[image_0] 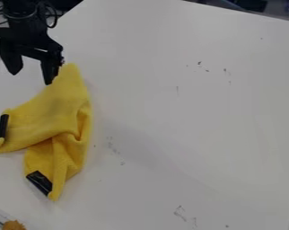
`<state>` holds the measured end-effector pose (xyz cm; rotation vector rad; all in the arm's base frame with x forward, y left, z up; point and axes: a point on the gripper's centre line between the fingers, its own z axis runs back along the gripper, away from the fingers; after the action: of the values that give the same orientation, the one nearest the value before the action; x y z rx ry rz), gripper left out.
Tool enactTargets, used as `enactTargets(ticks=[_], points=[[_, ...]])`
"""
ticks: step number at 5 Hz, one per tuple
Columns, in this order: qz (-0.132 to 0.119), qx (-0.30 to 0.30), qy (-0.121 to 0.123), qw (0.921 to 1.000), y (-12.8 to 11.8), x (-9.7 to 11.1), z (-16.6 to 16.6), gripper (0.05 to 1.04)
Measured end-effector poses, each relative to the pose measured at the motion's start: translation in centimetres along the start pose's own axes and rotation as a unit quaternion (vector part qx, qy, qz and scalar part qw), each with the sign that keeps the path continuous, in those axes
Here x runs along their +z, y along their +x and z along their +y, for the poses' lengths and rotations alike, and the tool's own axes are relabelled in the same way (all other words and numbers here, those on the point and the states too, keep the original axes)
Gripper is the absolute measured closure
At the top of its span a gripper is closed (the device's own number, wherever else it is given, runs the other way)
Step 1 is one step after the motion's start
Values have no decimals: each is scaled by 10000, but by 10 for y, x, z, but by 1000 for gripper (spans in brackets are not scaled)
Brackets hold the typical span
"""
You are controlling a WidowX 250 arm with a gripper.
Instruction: Unfold the cloth from bottom left to top right
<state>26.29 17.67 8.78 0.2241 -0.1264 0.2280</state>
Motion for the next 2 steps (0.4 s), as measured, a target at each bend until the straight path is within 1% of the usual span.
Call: enactTargets(ticks=[1,2], points=[[112,-8,-56,9999,-3,-8,-3,83],[-99,-50,-167,9998,-2,-15,-9,83]])
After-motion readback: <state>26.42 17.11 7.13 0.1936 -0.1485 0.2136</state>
